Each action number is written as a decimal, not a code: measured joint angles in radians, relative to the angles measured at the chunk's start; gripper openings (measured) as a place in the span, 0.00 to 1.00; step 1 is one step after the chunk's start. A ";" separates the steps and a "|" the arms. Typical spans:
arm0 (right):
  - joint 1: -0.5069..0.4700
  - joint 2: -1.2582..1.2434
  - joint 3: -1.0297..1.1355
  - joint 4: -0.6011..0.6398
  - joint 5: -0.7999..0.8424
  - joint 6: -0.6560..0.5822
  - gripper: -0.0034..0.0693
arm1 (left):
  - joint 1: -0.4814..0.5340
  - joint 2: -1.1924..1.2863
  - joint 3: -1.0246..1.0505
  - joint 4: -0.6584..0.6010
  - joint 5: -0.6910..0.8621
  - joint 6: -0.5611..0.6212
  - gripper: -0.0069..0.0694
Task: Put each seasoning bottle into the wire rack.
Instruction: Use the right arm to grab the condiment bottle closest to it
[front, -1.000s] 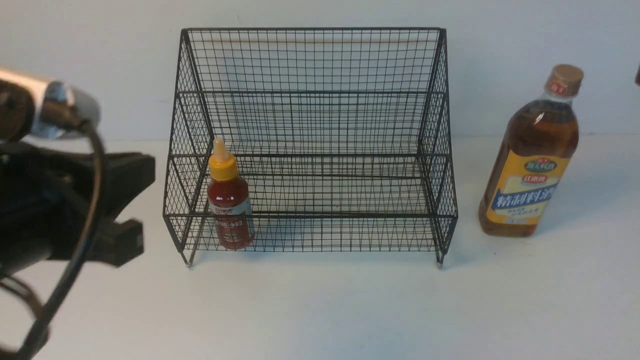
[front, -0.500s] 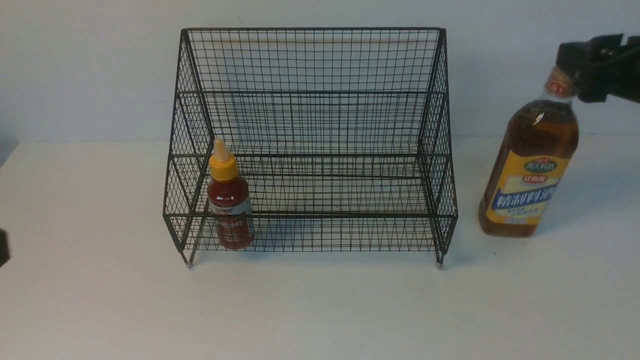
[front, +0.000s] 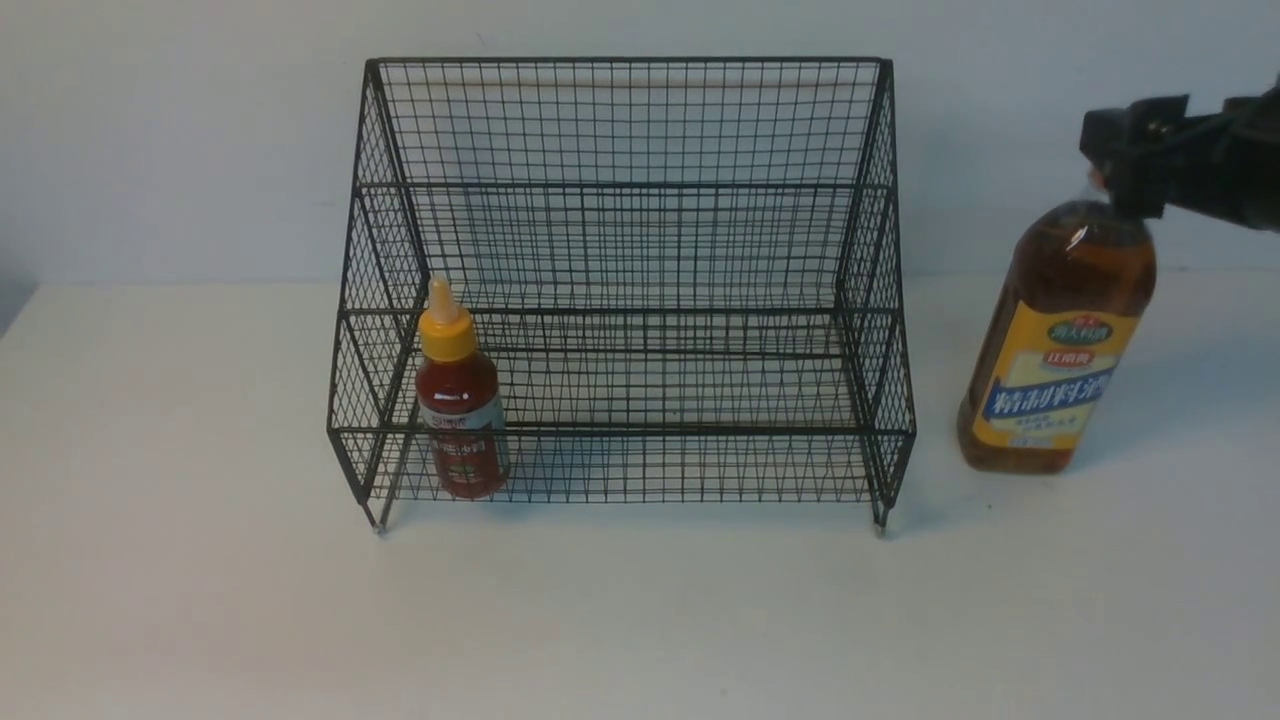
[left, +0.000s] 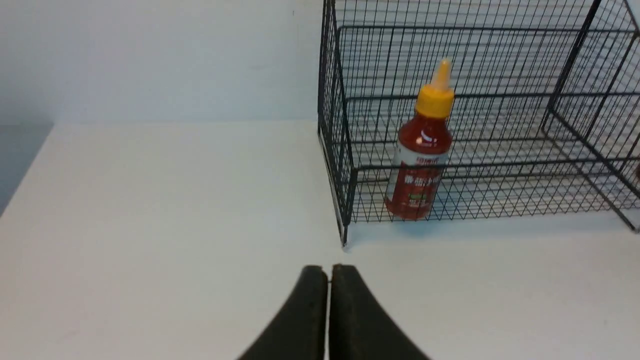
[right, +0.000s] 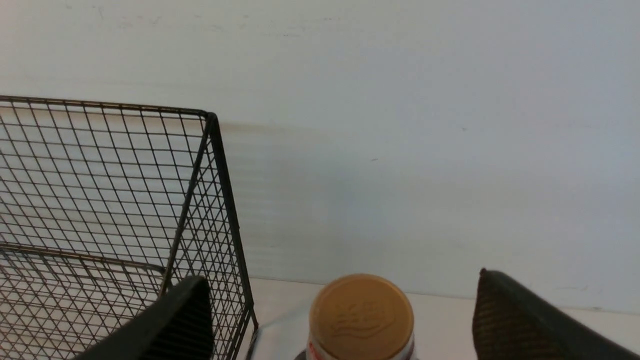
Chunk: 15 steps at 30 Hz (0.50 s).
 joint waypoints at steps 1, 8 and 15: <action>0.000 0.000 0.000 0.001 0.000 0.000 0.94 | 0.000 0.000 0.019 0.000 -0.023 0.000 0.08; 0.000 0.001 -0.001 0.027 -0.008 0.000 0.93 | 0.000 0.000 0.182 0.028 -0.322 0.000 0.08; 0.000 0.001 -0.001 0.028 -0.012 0.000 0.92 | 0.000 0.001 0.284 0.050 -0.487 -0.008 0.08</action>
